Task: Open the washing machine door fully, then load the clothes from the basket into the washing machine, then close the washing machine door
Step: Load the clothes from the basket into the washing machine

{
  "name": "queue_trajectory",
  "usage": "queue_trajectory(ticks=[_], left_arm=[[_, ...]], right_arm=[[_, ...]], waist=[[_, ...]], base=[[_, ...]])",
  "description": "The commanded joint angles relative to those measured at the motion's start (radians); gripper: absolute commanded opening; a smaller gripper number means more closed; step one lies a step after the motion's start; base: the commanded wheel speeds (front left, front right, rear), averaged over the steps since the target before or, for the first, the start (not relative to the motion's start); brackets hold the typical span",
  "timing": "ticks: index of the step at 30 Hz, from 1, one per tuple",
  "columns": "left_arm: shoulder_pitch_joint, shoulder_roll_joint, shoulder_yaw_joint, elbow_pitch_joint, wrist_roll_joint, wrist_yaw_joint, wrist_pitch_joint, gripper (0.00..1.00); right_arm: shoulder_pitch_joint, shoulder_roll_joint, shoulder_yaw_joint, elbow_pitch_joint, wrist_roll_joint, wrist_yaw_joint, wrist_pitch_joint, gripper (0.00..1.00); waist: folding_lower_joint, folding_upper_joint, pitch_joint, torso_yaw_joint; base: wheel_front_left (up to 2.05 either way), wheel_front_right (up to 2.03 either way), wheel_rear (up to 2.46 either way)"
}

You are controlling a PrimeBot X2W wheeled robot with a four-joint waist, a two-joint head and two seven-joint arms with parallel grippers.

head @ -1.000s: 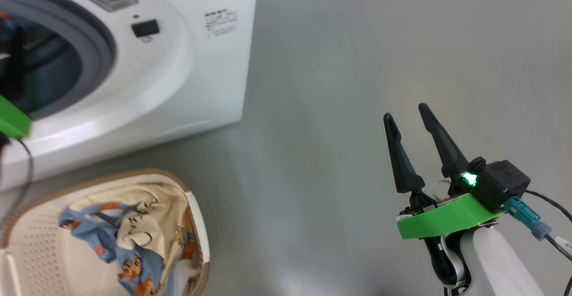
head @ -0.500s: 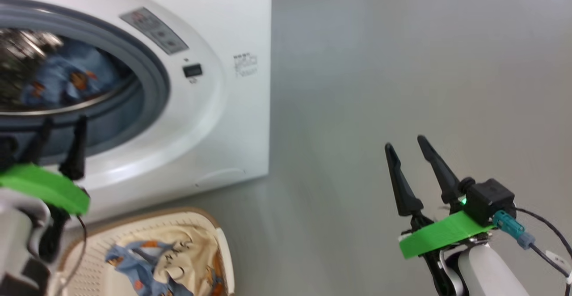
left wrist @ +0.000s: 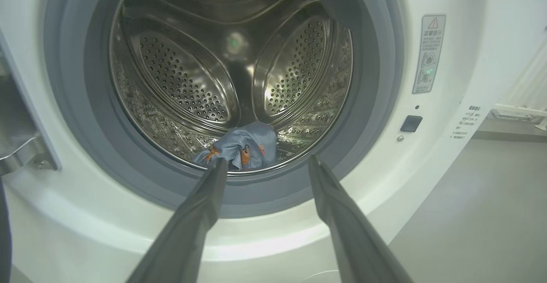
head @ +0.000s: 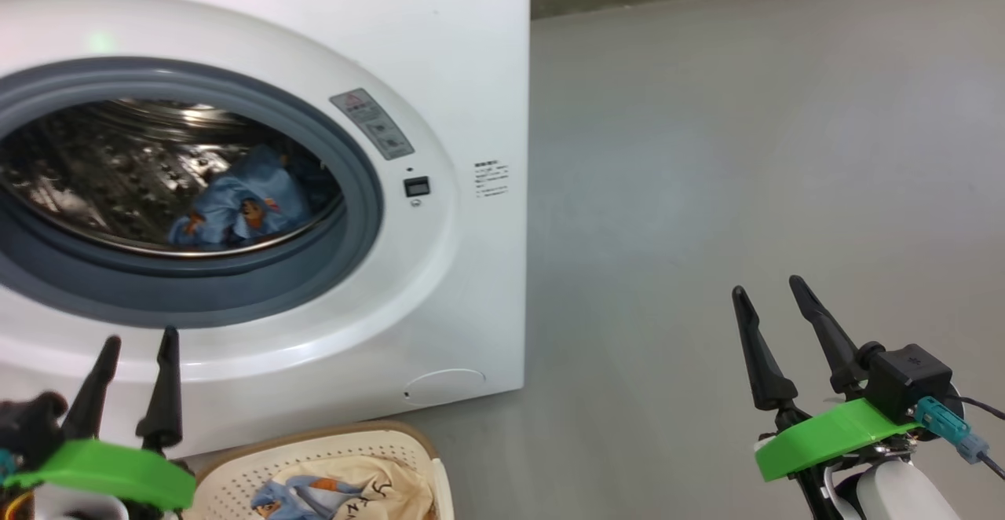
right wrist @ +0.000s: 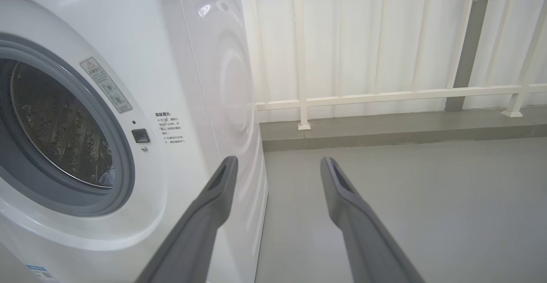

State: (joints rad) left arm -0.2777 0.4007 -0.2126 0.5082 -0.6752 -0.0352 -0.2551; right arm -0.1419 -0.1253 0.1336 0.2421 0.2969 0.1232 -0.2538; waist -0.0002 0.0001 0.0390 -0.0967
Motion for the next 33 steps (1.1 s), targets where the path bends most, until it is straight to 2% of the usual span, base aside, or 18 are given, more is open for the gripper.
queue_trajectory(ticks=[1,13,33], left_arm=[[0.001,0.029,0.057,-0.043,0.021,0.008,-0.007,1.00],[0.169,-0.038,0.190,-0.154,0.111,0.000,-0.007,1.00],[0.189,-0.100,0.250,-0.145,0.163,-0.035,-0.007,1.00]], right_arm=[[-0.004,-0.011,0.016,-0.027,0.008,0.008,-0.008,1.00],[0.019,-0.023,0.006,-0.030,0.014,0.008,-0.008,1.00],[0.029,-0.034,0.014,-0.029,0.020,0.008,-0.008,1.00]], waist=[[0.0002,-0.0001,-0.039,0.042],[0.0002,-0.0001,-0.059,0.075],[0.0002,-0.0001,-0.068,0.077]], base=[[0.00,0.00,0.00],[0.00,0.00,0.00],[0.00,0.00,0.00]])
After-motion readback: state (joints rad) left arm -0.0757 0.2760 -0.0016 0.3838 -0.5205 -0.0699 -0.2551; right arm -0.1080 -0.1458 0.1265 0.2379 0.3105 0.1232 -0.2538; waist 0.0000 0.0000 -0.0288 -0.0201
